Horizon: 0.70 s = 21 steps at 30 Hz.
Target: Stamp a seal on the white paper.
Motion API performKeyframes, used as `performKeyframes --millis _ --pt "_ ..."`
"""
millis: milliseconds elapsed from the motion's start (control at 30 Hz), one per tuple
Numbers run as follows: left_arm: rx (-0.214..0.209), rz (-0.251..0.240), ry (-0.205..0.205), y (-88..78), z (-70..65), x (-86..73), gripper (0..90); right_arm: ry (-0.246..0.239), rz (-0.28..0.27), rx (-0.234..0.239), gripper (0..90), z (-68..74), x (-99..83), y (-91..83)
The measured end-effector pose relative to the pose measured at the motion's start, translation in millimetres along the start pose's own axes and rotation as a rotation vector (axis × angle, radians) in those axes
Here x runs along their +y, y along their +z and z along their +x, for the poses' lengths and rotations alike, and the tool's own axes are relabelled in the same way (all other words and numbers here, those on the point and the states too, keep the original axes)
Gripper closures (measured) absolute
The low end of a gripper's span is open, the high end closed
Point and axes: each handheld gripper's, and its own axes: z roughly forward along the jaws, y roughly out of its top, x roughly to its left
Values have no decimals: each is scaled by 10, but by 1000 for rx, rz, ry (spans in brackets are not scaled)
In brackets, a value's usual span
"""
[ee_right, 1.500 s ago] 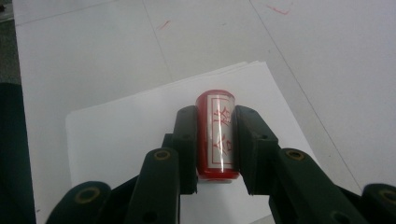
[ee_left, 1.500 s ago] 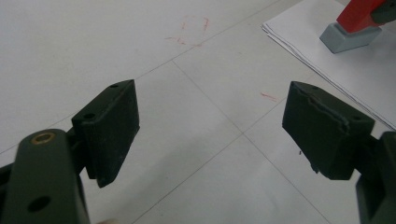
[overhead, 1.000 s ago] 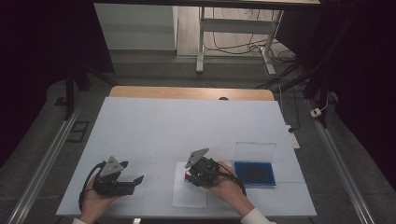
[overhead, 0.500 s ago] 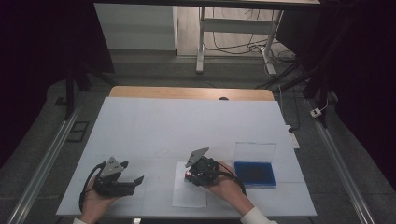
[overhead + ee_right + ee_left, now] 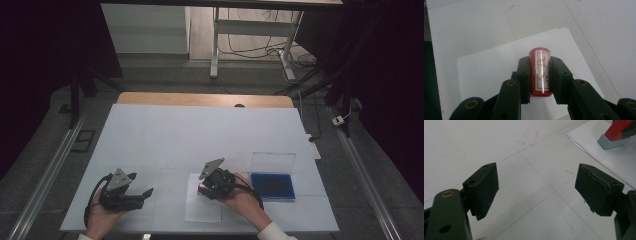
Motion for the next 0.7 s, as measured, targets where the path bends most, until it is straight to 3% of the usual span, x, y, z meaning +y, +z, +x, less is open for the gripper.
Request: performKeyframes --millis 167,233,400,500,700 --pt "8 -9 -4 -14 3 0 195 1 -2 -2 710 5 -3 -3" --pt "6 -9 -1 -12 2 -1 195 -20 -11 0 709 -13 -10 -1" --pt "7 -8 -5 -12 18 -4 195 0 -16 12 706 -18 7 -47" --pt "-6 -15 -12 -15 26 -6 195 -28 -30 10 703 -18 -3 -58" --pt "-7 -16 -18 -12 35 -10 197 37 -140 5 703 -106 -17 -282"
